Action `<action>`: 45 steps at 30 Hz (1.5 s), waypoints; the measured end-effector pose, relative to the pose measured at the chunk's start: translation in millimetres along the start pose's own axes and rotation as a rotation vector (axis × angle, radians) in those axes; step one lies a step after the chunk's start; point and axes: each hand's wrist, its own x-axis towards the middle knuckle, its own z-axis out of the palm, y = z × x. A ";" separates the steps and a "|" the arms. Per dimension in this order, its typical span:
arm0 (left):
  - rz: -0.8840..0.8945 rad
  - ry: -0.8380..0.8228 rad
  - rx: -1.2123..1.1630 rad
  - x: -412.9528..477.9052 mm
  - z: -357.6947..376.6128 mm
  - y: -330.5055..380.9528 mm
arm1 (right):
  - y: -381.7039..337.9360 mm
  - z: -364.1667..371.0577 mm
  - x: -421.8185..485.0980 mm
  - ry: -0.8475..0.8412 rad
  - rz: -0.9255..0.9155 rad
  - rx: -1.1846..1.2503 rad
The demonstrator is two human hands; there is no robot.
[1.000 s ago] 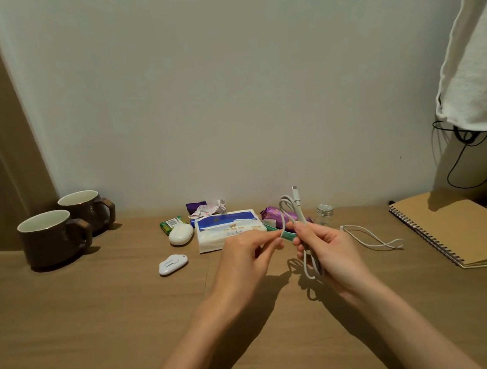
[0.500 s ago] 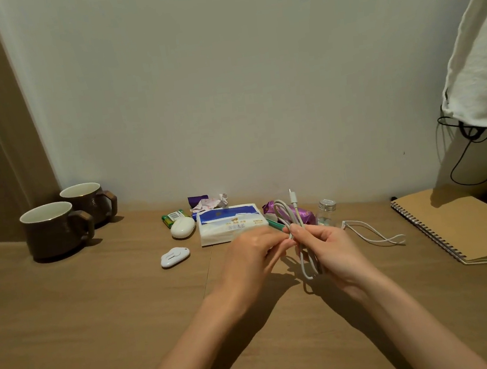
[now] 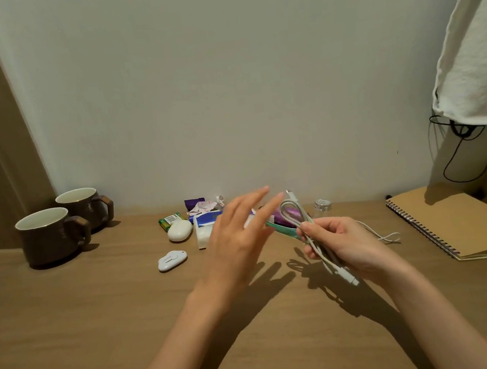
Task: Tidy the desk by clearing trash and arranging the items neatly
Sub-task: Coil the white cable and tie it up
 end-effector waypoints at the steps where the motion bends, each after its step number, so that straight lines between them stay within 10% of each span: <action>1: 0.090 -0.037 0.071 -1.0 4.6 0.2 | 0.5 -0.1 -0.9 -0.031 -0.023 -0.053; 8: 0.220 -0.394 0.317 -12.2 15.5 -0.6 | 3.8 2.0 -3.5 -0.166 -0.069 -0.431; 18: 0.093 -0.492 -0.048 -7.1 11.3 9.0 | 7.9 1.0 0.7 -0.237 -0.070 -0.535; 37: -0.136 -0.549 0.013 -9.3 15.1 0.1 | 17.4 4.0 3.5 -0.030 -0.383 -0.736; 45: -0.265 -0.643 -0.377 -7.3 -1.1 15.3 | 19.3 0.4 3.4 -0.075 -0.379 -0.734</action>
